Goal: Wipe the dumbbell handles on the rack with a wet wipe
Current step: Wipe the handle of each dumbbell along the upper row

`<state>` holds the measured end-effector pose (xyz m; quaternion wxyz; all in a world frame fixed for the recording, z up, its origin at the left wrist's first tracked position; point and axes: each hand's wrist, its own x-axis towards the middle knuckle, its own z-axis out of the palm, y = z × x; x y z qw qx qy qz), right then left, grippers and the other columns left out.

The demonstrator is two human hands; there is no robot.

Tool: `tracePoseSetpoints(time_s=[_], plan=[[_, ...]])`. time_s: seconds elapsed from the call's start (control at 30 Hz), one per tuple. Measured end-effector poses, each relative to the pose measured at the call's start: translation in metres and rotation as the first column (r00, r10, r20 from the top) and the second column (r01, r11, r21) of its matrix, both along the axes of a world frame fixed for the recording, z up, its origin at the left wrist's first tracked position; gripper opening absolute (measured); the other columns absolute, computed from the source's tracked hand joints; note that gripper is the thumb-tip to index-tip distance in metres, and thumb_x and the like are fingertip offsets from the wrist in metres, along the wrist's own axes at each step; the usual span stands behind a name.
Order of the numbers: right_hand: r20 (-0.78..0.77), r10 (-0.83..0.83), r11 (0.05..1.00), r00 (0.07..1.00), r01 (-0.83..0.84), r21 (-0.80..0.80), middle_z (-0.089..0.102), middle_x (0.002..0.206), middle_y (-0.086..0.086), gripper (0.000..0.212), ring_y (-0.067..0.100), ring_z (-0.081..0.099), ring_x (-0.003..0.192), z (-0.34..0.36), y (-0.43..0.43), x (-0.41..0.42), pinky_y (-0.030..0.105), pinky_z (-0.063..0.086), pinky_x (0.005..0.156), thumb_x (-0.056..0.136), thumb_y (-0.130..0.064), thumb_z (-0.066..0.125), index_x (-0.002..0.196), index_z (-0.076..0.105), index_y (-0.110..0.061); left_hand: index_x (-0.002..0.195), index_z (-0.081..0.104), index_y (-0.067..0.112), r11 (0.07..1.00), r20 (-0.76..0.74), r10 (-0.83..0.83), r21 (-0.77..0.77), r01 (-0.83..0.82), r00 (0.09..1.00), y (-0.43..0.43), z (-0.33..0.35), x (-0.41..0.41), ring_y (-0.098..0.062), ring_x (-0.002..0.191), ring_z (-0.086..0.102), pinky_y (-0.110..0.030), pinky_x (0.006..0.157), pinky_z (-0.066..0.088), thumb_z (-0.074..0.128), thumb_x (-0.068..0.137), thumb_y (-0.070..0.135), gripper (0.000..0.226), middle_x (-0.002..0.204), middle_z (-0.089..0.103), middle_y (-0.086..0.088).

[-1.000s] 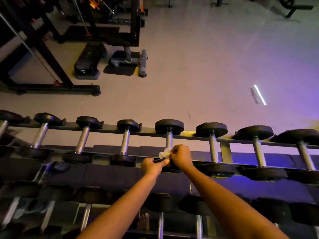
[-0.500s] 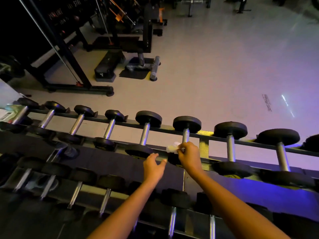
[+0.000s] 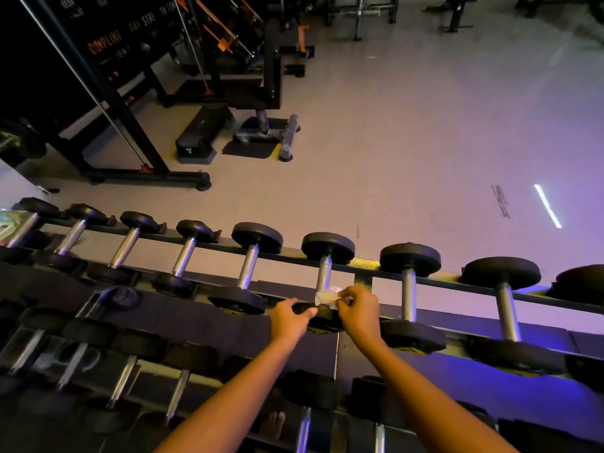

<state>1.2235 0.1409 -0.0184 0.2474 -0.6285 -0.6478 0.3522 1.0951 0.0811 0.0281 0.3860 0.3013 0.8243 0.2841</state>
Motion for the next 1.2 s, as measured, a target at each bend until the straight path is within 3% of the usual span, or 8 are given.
tracePoseSetpoints(time_s=[0.17, 0.3, 0.43, 0.53, 0.67, 0.8, 1.0, 1.2], plan=[[-0.192, -0.149, 0.989, 0.97, 0.149, -0.013, 0.071, 0.096, 0.008, 0.015, 0.015, 0.064, 0.083, -0.003, 0.029, -0.009, 0.027, 0.054, 0.078, 0.087, -0.011, 0.068, 0.101, 0.073, -0.006, 0.124, 0.062, 0.003, 0.997, -0.008, -0.003, -0.078, 0.002, 1.0, 0.012, -0.006, -0.009, -0.024, 0.111, 0.061, -0.023, 0.088, 0.046, 0.08, 0.077, 0.021, 0.054, 0.123, 0.064, -0.011], [-0.237, -0.195, 0.98, 0.952, 0.195, -0.024, 0.071, 0.1, 0.01, 0.02, 0.016, 0.061, 0.084, 0.005, 0.068, -0.024, 0.024, 0.049, 0.076, 0.091, -0.012, 0.064, 0.108, 0.071, -0.004, 0.127, 0.059, 0.004, 0.988, -0.005, -0.036, -0.147, 0.035, 0.999, 0.021, -0.008, -0.019, -0.023, 0.113, 0.059, -0.022, 0.087, 0.044, 0.082, 0.075, 0.023, 0.06, 0.127, 0.061, -0.013], [-0.158, -0.139, 0.99, 0.978, 0.131, -0.058, 0.071, 0.098, 0.012, 0.019, 0.021, 0.065, 0.083, -0.002, 0.093, -0.039, 0.027, 0.052, 0.075, 0.091, -0.006, 0.061, 0.107, 0.072, -0.004, 0.12, 0.065, 0.006, 0.983, 0.007, -0.078, -0.168, 0.078, 0.997, 0.025, -0.012, -0.024, -0.012, 0.091, 0.057, -0.016, 0.076, 0.042, 0.083, 0.074, 0.024, 0.053, 0.118, 0.066, -0.009], [-0.104, -0.111, 0.992, 0.988, 0.104, -0.07, 0.072, 0.095, 0.012, 0.019, 0.022, 0.065, 0.078, -0.017, 0.094, -0.048, 0.039, 0.058, 0.079, 0.092, -0.005, 0.059, 0.105, 0.072, -0.005, 0.122, 0.064, 0.009, 0.982, -0.013, -0.077, -0.173, 0.074, 0.997, 0.024, -0.013, -0.026, -0.015, 0.1, 0.06, -0.016, 0.077, 0.04, 0.083, 0.073, 0.028, 0.056, 0.121, 0.065, -0.008], [-0.076, -0.092, 0.993, 0.993, 0.086, -0.081, 0.072, 0.098, 0.014, 0.019, 0.017, 0.06, 0.075, -0.02, 0.096, -0.052, 0.028, 0.05, 0.072, 0.092, -0.007, 0.06, 0.106, 0.072, -0.003, 0.124, 0.062, 0.01, 0.981, -0.004, -0.065, -0.182, 0.063, 0.998, 0.024, -0.016, -0.027, -0.019, 0.111, 0.06, -0.018, 0.08, 0.041, 0.084, 0.071, 0.032, 0.061, 0.125, 0.063, -0.009], [-0.073, -0.028, 0.993, 0.997, 0.019, -0.115, 0.07, 0.099, 0.009, 0.026, 0.017, 0.061, 0.084, -0.021, 0.091, -0.051, 0.03, 0.052, 0.078, 0.086, -0.017, 0.072, 0.109, 0.07, -0.006, 0.123, 0.062, 0.011, 0.98, -0.01, -0.082, -0.183, 0.079, 0.997, 0.024, -0.016, -0.027, -0.019, 0.11, 0.06, -0.022, 0.086, 0.045, 0.085, 0.07, 0.033, 0.062, 0.123, 0.063, -0.009], [-0.007, -0.073, 0.991, 0.997, 0.071, -0.115, 0.072, 0.093, 0.013, 0.014, 0.018, 0.061, 0.076, -0.02, 0.105, -0.049, 0.026, 0.05, 0.073, 0.087, -0.002, 0.064, 0.097, 0.073, -0.005, 0.122, 0.063, 0.012, 0.982, -0.025, -0.079, -0.175, 0.074, 0.997, 0.022, -0.015, -0.026, -0.019, 0.11, 0.059, -0.022, 0.084, 0.044, 0.084, 0.071, 0.034, 0.06, 0.123, 0.063, -0.008], [0.032, 0.111, 0.956, 0.993, -0.098, -0.275, 0.066, 0.082, 0.006, 0.006, 0.017, 0.063, 0.079, -0.02, 0.075, -0.035, 0.023, 0.051, 0.067, 0.081, -0.006, 0.072, 0.086, 0.072, -0.003, 0.115, 0.068, 0.008, 0.983, -0.013, -0.093, -0.161, 0.09, 0.996, 0.02, -0.011, -0.025, -0.011, 0.089, 0.057, -0.017, 0.074, 0.041, 0.083, 0.073, 0.029, 0.049, 0.113, 0.068, -0.008]])
